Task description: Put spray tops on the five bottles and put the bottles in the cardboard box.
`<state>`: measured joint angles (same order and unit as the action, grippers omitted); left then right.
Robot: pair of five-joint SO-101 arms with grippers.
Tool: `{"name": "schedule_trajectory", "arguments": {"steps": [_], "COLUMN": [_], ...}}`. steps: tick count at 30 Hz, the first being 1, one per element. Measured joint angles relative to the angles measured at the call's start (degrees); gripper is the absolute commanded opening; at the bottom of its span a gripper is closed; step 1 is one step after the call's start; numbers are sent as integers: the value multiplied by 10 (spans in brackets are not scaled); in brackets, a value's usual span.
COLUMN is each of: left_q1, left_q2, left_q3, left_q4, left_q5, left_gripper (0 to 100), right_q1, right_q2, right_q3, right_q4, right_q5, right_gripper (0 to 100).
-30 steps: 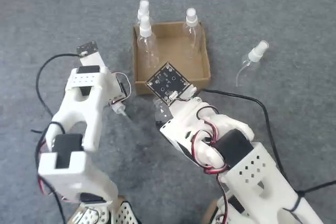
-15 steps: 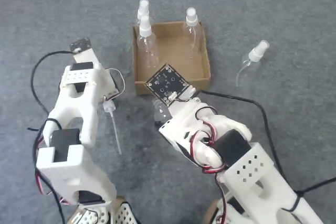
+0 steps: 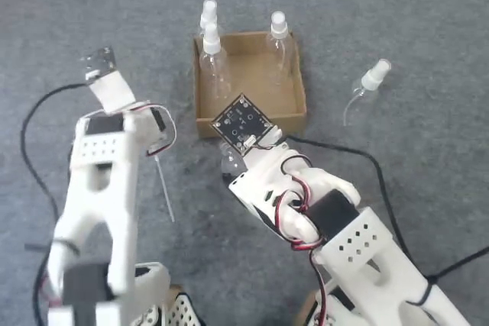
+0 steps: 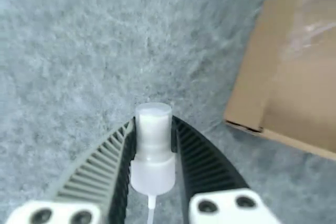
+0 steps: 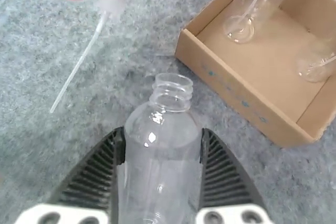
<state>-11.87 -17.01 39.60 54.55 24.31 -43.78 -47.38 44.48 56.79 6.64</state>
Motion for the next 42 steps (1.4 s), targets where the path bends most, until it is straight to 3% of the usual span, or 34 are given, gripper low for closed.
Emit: {"name": "schedule_trajectory", "arguments": {"steps": [10, 23, 38, 42], "left_q1": [-61, -62, -62, -21], "left_q2": [-188, -381, -415, -415], "left_q3": [50, 50, -9, -33], "left_q4": [-16, -16, -16, -16], "left_q5": [1, 2, 56, 63], "left_gripper": [12, 12, 12, 12], "right_q1": [-1, -1, -36, -43], "right_q2": [0, -2, -2, -2], "right_q3": [51, 118, 187, 200], "right_q4": [-83, -195, -292, -310], "right_q5": [0, 18, 49, 71], "right_gripper": [9, 9, 9, 9]}}
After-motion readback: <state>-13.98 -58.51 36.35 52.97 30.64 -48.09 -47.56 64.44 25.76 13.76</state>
